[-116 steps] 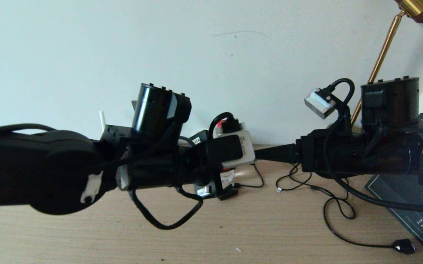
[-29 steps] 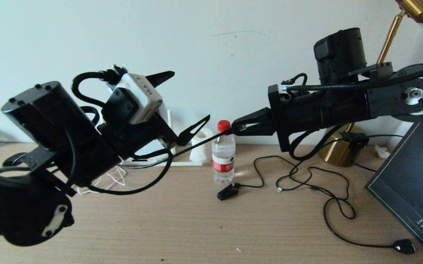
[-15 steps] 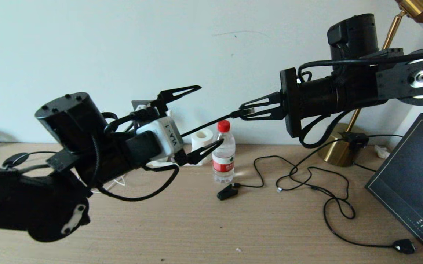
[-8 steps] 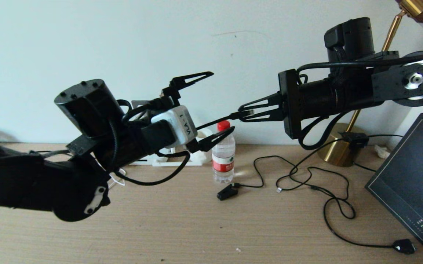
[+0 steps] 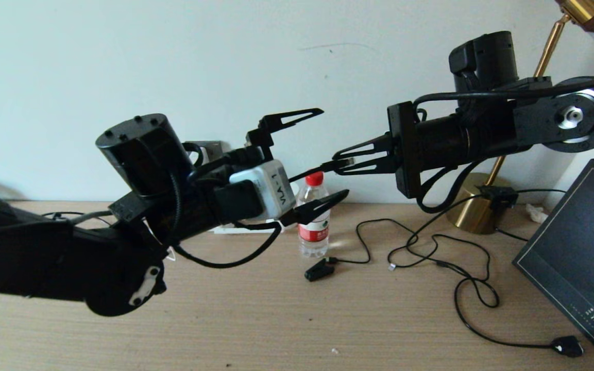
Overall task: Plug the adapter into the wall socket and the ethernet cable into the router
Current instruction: Hand it to the other hand
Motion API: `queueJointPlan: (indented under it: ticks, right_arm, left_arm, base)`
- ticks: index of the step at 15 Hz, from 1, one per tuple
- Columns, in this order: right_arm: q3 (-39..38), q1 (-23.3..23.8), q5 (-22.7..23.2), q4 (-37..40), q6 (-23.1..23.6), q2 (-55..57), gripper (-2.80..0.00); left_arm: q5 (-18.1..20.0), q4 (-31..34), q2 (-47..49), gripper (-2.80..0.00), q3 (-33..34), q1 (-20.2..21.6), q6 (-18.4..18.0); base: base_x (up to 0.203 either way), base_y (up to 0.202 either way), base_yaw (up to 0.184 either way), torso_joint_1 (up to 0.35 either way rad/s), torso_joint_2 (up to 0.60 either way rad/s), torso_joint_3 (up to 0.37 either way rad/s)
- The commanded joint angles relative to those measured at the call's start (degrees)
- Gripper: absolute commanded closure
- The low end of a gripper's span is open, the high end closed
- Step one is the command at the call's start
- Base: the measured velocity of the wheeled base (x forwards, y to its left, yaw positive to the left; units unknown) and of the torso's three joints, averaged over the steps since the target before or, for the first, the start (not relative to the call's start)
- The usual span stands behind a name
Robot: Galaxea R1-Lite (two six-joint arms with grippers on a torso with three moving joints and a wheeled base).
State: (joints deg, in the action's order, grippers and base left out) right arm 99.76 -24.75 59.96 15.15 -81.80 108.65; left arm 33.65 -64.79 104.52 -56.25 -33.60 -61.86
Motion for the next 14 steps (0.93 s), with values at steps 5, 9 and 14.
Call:
queueJointPlan:
  ticks: [5,9,14]
  right_arm:
    - [-0.2,1.9,4.6,0.1,-0.1,-0.3,0.0]
    - [-0.3,1.9,4.6,0.1,-0.1,-0.3,0.0]
    - [-0.1,1.8,4.6,0.1,-0.1,-0.3,0.0]
  left_arm:
    - [0.2,-0.4,-0.2,-2.8,1.7,0.1,-0.3]
    - [0.2,-0.6,-0.2,-2.8,1.5,0.0,-0.2]
    - [0.4,-0.9,-0.2,-2.8,1.7,0.0,0.0]
  base:
    - [0.0,0.0,0.0,0.0,0.0,0.0]
    - [0.0,0.0,0.0,0.0,0.0,0.0]
    - [0.0,0.0,0.0,0.0,0.0,0.0]
